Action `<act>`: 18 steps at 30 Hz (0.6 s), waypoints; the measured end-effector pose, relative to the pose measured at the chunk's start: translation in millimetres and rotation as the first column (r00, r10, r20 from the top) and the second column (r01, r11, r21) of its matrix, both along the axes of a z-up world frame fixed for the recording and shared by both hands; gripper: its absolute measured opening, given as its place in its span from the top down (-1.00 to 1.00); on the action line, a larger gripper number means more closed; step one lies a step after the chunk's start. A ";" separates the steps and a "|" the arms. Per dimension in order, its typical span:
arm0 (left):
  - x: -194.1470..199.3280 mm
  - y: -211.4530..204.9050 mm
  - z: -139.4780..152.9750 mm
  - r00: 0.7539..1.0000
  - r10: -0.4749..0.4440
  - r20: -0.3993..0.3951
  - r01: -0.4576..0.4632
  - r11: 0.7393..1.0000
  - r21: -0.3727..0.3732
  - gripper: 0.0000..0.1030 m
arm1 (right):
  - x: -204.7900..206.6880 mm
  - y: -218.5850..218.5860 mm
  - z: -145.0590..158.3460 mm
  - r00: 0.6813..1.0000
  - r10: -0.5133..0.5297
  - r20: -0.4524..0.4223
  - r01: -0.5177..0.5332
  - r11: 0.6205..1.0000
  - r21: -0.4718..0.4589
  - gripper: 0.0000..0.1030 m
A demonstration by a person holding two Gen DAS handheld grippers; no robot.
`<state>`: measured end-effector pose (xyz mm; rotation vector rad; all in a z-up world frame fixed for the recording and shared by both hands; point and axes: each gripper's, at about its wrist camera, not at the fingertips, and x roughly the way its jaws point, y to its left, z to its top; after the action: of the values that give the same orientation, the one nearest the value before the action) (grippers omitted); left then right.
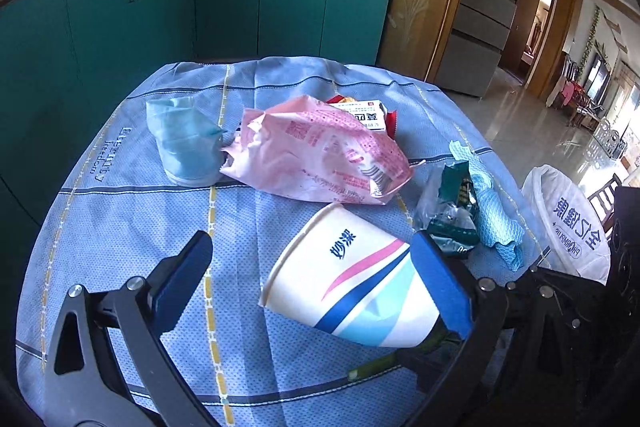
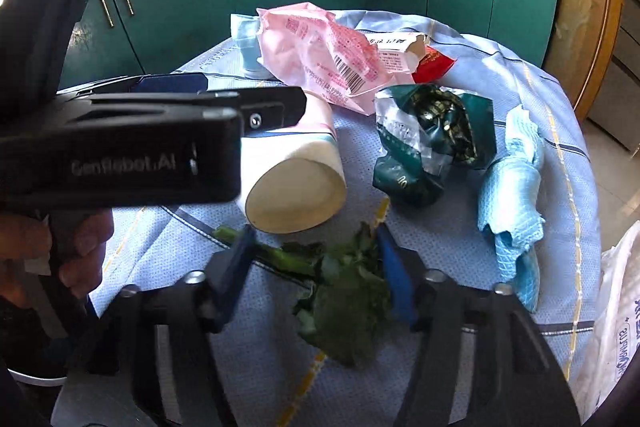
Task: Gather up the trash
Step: 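Grasp the green vegetable stems with the right tool, then grasp the white paper cup with the left tool while the right tool holds the stems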
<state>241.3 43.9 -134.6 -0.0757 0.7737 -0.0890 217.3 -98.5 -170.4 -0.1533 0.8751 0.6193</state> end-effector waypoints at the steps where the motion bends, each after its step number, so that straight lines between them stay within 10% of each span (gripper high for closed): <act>1: -0.5 0.6 0.6 1.000 0.002 0.002 -0.002 1.000 0.000 -0.92 | -0.9 -1.2 0.9 1.000 -0.002 0.001 0.002 1.000 0.002 0.04; 5: -0.4 2.1 0.9 1.000 0.000 -0.003 0.000 1.000 -0.002 -0.92 | -7.9 -15.4 6.4 0.999 -0.032 0.005 0.032 0.999 0.022 0.45; 11: 3.7 15.7 0.3 1.000 0.000 -0.014 0.000 0.999 -0.049 -0.92 | -13.3 -46.6 12.7 0.994 -0.106 0.008 0.106 0.993 0.043 0.45; 18: 15.5 8.3 -2.7 0.995 -0.075 -0.068 0.066 0.990 -0.124 -0.92 | -9.8 -34.1 7.4 0.998 -0.068 0.008 0.068 0.998 0.001 -0.22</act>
<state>256.8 52.1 -137.3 -0.1683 0.8434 -0.2015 207.5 -132.6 -163.1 -0.1247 0.8690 0.5547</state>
